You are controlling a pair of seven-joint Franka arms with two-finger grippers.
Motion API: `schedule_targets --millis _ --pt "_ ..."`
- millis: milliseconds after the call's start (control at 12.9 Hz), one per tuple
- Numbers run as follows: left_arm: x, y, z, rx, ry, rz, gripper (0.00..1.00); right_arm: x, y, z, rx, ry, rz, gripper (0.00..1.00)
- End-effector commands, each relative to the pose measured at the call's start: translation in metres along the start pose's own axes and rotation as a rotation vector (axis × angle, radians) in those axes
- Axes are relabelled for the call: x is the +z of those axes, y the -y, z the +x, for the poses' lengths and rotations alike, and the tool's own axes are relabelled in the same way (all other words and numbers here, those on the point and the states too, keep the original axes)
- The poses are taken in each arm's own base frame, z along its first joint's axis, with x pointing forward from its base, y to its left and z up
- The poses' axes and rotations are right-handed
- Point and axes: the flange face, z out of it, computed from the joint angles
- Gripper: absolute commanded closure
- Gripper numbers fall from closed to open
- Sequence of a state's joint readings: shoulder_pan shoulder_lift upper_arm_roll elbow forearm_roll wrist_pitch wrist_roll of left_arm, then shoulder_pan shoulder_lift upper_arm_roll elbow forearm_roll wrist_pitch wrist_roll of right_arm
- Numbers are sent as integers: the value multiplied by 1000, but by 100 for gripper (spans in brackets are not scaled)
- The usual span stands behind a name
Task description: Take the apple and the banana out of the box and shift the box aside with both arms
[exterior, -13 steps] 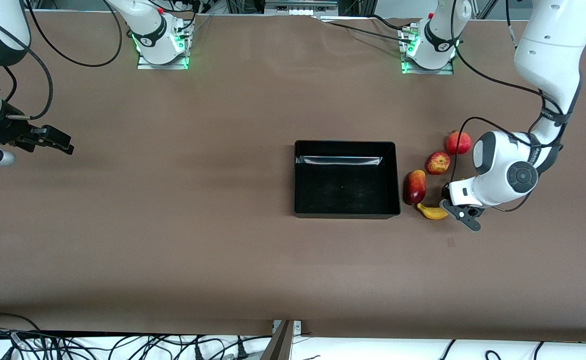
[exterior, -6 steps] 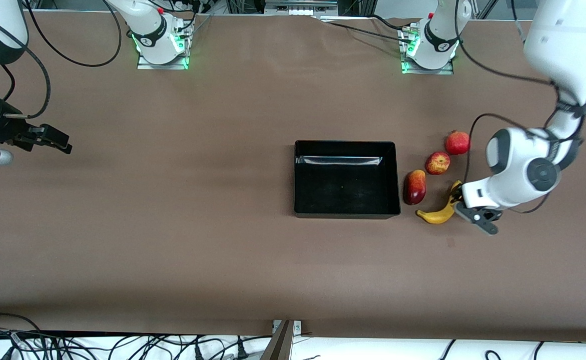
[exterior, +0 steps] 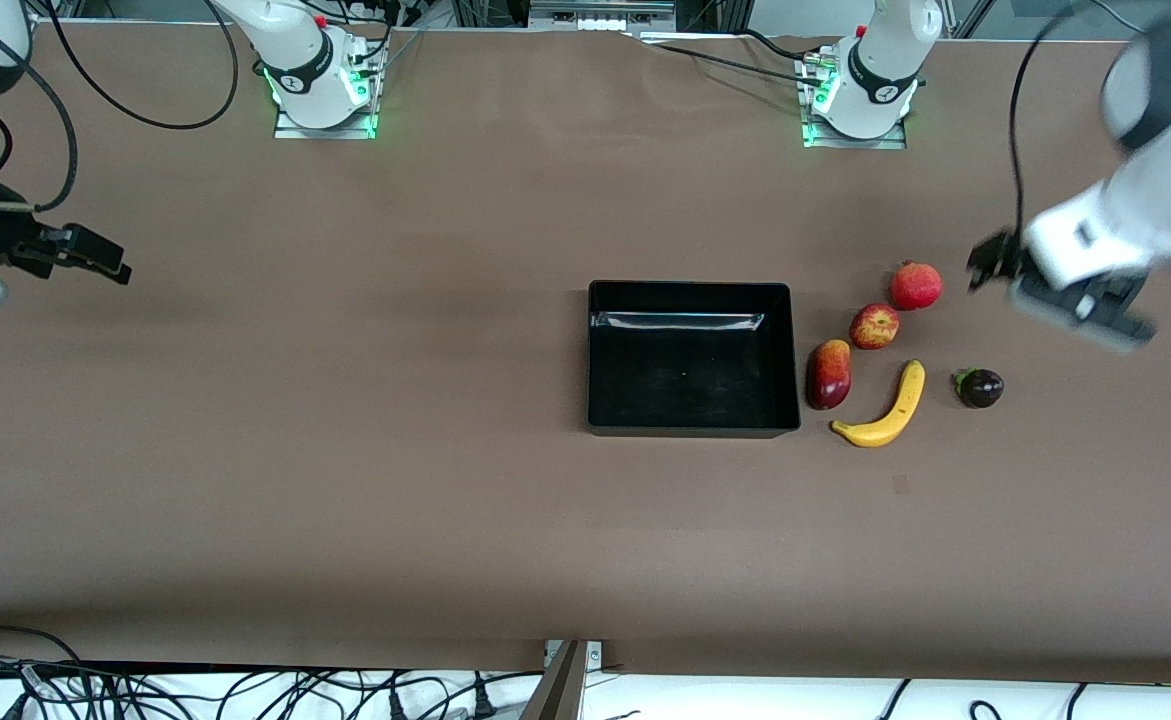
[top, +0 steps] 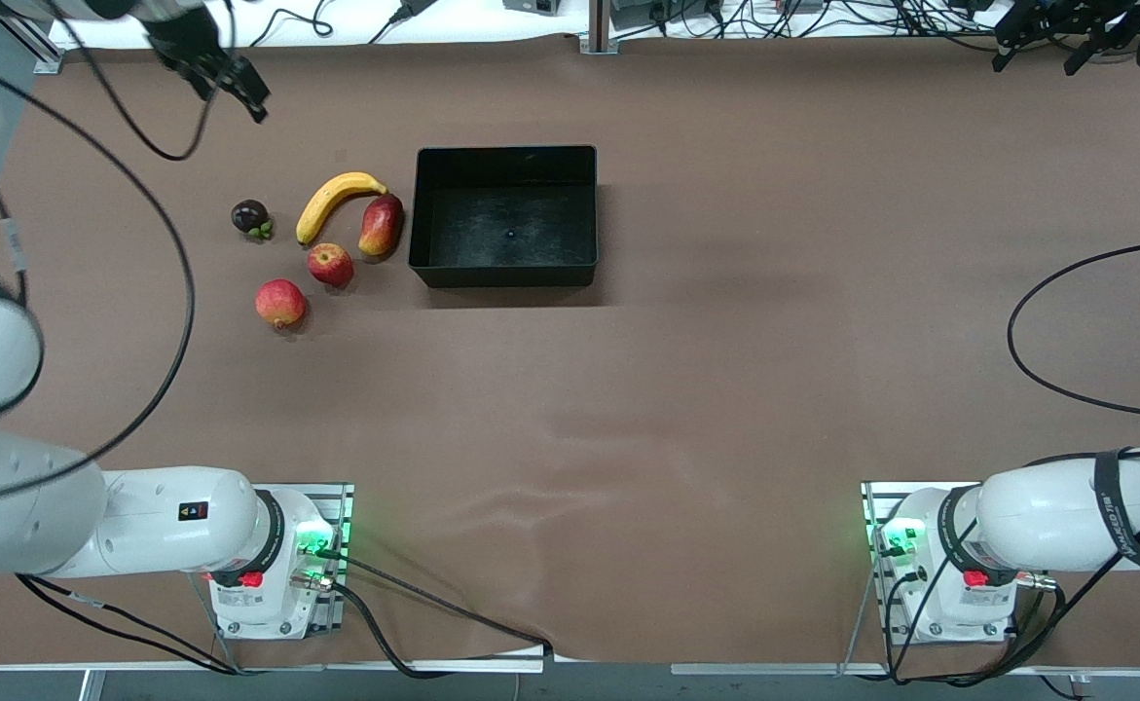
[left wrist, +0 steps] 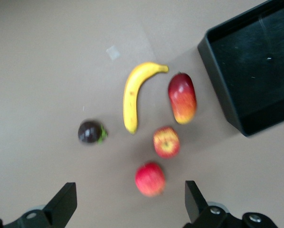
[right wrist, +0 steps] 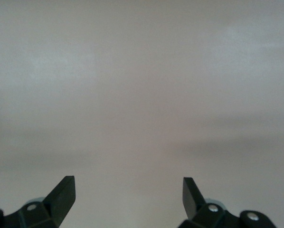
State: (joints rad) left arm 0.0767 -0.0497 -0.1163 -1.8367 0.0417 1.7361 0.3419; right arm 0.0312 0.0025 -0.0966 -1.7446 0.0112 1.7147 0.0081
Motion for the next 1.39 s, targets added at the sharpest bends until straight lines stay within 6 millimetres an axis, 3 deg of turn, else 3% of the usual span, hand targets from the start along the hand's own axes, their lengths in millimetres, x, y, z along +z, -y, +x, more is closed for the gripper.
schedule_targets --millis 0,232,1007,1317 --pt "-63 -11 -26 -96 3 -11 0 -12 -4 -11 14 15 -9 0" --pt "-91 -7 -34 -125 -12 -9 0 -14 -3 -9 14 3 -10 0" --pt "-95 -1 -32 -225 -38 -34 0 -16 -4 -10 10 3 -16 0" --pt "-108 3 -25 -228 -67 -27 0 -17 -4 -10 11 1 -16 0"
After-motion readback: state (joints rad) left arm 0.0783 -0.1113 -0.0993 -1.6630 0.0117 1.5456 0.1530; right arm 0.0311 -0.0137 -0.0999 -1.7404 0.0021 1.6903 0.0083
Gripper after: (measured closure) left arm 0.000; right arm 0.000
